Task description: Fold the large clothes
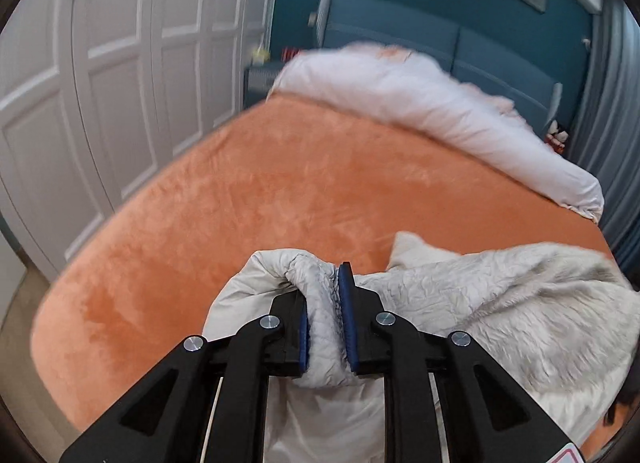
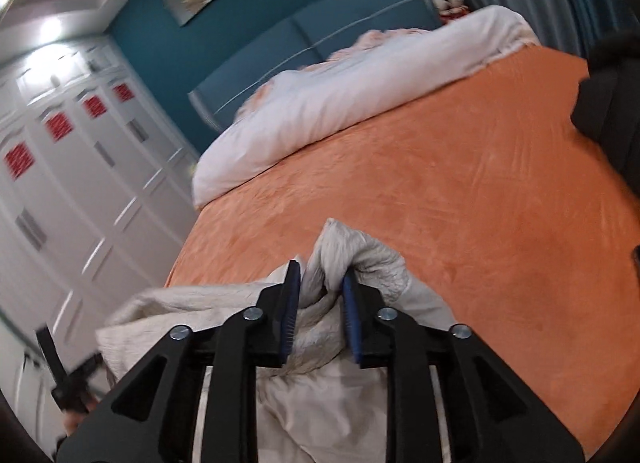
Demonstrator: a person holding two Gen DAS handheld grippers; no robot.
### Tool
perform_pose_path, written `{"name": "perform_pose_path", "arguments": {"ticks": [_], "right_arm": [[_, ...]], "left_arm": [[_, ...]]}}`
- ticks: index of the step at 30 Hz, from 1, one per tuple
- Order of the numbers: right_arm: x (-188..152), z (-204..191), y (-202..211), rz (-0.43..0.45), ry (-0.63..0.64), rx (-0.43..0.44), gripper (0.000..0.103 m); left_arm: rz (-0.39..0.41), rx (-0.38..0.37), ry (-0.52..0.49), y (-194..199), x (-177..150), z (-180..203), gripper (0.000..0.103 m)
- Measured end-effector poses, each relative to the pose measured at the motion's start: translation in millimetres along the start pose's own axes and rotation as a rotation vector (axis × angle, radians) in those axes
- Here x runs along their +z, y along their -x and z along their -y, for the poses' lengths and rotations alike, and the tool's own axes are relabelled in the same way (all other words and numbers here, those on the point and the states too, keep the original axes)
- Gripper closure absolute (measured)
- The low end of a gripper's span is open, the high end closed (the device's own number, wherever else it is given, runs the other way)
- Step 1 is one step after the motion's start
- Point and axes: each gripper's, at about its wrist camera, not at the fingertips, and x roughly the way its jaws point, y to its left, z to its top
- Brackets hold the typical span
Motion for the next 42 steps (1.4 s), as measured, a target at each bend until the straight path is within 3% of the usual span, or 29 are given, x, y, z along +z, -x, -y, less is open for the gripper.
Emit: {"name": "perform_pose_path", "arguments": {"ticks": [3, 5, 6, 7, 8, 10, 11, 13, 15, 18, 21, 23, 28, 30, 42], "right_arm": [[7.7, 11.9, -0.5, 0.067, -0.047, -0.004, 0.077], [10.8, 19.5, -0.8, 0.074, -0.055, -0.018, 0.076], [10.6, 20.6, -2.3, 0.069, -0.048, -0.022, 0.076], [10.3, 21.8, -1.4, 0.065, -0.031, -0.029, 0.076], [8.0, 20.9, -1.5, 0.059, -0.003, -0.037, 0.076], [2.1, 14.7, -2.8, 0.042, 0.042, -0.055, 0.076], [-6.4, 10.4, -5.8, 0.026, 0.064, -0.056, 0.076], [-18.9, -0.5, -22.4, -0.01, 0.102, -0.065, 0.076], [-33.2, -15.2, -42.4, -0.048, 0.136, -0.074, 0.076], [-49.8, -41.8, -70.2, -0.088, 0.204, -0.08, 0.076], [-62.5, -68.6, -99.3, -0.126, 0.336, -0.122, 0.076], [-67.2, -68.1, -118.1, -0.147, 0.388, -0.173, 0.077], [-69.7, -22.3, -148.8, -0.188, 0.326, -0.251, 0.079], [-75.3, -7.6, -157.7, -0.198, 0.303, -0.246, 0.079], [-93.7, 16.0, -176.3, -0.171, 0.211, -0.188, 0.079]], "left_arm": [[-0.095, -0.072, 0.167, -14.9, 12.7, -33.5, 0.084], [-0.073, -0.084, 0.23, -10.8, 24.0, -52.0, 0.083], [-0.002, -0.03, 0.224, 1.6, 32.7, -59.9, 0.08], [0.073, 0.032, 0.209, 15.2, 39.4, -63.4, 0.06], [0.203, 0.1, 0.176, 36.4, 49.5, -69.5, 0.034], [0.366, 0.174, 0.101, 66.5, 63.8, -72.7, 0.03], [0.373, 0.18, 0.059, 71.8, 68.1, -68.5, 0.03], [0.337, 0.167, -0.002, 72.9, 70.4, -54.9, 0.03], [0.264, 0.1, -0.058, 62.3, 56.6, -30.0, 0.028], [0.132, 0.037, -0.154, 27.5, 12.6, 17.6, 0.023], [0.045, 0.038, -0.246, -11.3, -29.1, 54.9, 0.023], [0.017, 0.079, -0.282, -37.9, -51.3, 69.6, 0.023], [-0.053, 0.146, -0.238, -89.6, -59.4, 63.2, 0.021], [-0.084, 0.124, -0.214, -105.6, -59.7, 53.3, 0.019], [-0.065, 0.07, -0.148, -145.8, -69.6, 40.0, 0.015]]}}
